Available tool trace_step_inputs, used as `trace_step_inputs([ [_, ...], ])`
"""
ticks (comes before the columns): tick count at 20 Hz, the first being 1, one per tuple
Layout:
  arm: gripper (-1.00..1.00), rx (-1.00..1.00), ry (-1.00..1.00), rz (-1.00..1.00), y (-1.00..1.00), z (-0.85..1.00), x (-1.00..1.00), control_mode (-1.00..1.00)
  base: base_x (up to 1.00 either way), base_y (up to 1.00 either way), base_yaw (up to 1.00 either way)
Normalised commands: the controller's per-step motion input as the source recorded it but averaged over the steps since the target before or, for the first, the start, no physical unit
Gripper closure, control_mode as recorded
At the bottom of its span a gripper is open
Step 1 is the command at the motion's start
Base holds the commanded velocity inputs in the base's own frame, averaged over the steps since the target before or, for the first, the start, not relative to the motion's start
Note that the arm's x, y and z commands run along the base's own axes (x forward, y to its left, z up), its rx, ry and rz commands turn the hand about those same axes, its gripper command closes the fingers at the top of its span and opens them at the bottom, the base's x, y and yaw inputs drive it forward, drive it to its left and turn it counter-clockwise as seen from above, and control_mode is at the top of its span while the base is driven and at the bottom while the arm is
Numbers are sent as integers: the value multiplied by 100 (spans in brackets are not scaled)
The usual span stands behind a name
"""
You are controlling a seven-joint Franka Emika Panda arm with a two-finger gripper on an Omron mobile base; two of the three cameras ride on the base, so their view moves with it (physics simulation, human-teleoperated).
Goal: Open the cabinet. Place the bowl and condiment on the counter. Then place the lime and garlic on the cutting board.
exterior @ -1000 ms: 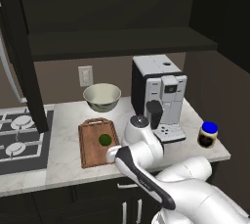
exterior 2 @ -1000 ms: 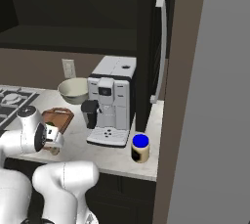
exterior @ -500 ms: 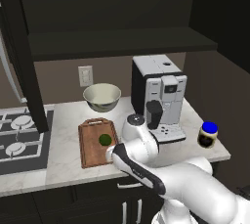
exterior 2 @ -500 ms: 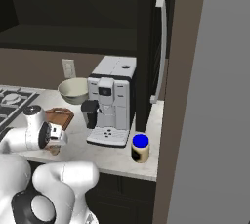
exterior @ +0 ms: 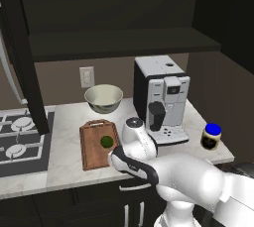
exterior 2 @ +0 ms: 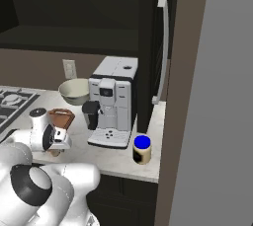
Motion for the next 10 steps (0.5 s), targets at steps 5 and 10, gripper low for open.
trace_step_inputs([
  [5, -100, 0, 0, 0, -20, -59, 0, -100, 0, 0, 0],
  [10, 100, 0, 0, 0, -35, -47, 0, -100, 0, 0, 0],
])
